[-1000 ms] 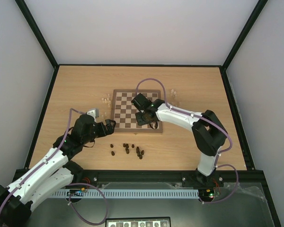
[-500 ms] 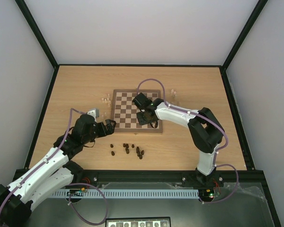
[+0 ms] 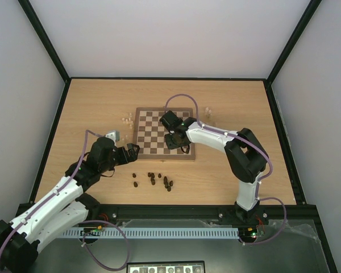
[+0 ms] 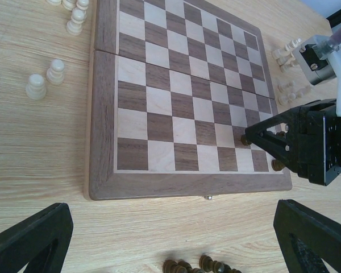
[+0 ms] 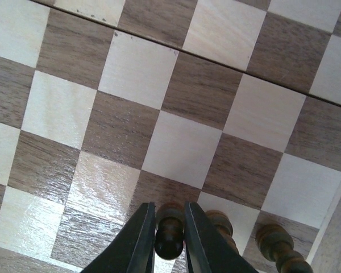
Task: Set up the chess pieces on the board
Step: Place the chess piece on the chessboard, then pick up the chess piece at the center of the board.
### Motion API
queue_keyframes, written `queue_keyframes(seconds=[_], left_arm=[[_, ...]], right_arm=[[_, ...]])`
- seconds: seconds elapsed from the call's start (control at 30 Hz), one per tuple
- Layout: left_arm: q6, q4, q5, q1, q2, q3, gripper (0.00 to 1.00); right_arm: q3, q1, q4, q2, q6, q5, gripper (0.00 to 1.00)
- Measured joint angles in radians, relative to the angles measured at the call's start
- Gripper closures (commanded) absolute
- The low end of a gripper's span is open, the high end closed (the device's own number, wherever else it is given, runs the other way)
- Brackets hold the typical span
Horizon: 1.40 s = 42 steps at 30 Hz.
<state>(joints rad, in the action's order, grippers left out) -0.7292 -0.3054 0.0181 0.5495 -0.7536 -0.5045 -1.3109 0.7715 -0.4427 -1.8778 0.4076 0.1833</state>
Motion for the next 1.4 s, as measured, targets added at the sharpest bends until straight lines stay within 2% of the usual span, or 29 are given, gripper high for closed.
queue_keyframes(seconds=[0.13, 0.43, 0.53, 0.6, 0.63, 0.77, 0.87, 1.03, 1.2, 1.4], left_arm=[[0.0, 0.0, 0.0, 0.0, -0.002, 0.0, 0.0], [0.0, 0.001, 0.0, 0.0, -0.008, 0.0, 0.0], [0.0, 0.002, 0.0, 0.0, -0.015, 0.0, 0.01], [0.0, 0.001, 0.0, 0.0, -0.022, 0.0, 0.0], [0.0, 0.001, 0.0, 0.0, -0.026, 0.0, 0.01], [0.0, -0.001, -0.003, 0.0, -0.029, -0.001, 0.0], [0.0, -0.006, -0.012, 0.0, -0.029, -0.004, 0.0], [-0.007, -0.019, -0.023, 0.0, -0.01, -0.007, 0.0], [-0.015, -0.04, -0.024, 0.0, 0.039, -0.011, 0.01], [-0.02, -0.066, -0.023, 0.0, 0.119, -0.018, 0.0]], right_arm=[[-0.011, 0.0, 0.0, -0.005, -0.003, 0.0, 0.78], [-0.025, 0.0, 0.0, -0.008, -0.009, -0.004, 0.72], [-0.03, 0.0, 0.0, -0.006, -0.012, -0.008, 0.61], [-0.031, 0.0, -0.001, 0.003, -0.012, -0.017, 0.45], [-0.031, 0.0, -0.004, 0.014, -0.018, -0.024, 0.41], [-0.03, 0.007, -0.01, 0.098, -0.018, -0.055, 0.33], [-0.026, 0.027, -0.009, 0.179, -0.015, -0.07, 0.35], [0.006, 0.135, -0.009, 0.226, -0.003, -0.09, 0.59], [0.06, 0.232, -0.01, 0.184, 0.028, -0.098, 0.64], [0.076, 0.286, -0.016, 0.136, 0.055, -0.097, 0.67]])
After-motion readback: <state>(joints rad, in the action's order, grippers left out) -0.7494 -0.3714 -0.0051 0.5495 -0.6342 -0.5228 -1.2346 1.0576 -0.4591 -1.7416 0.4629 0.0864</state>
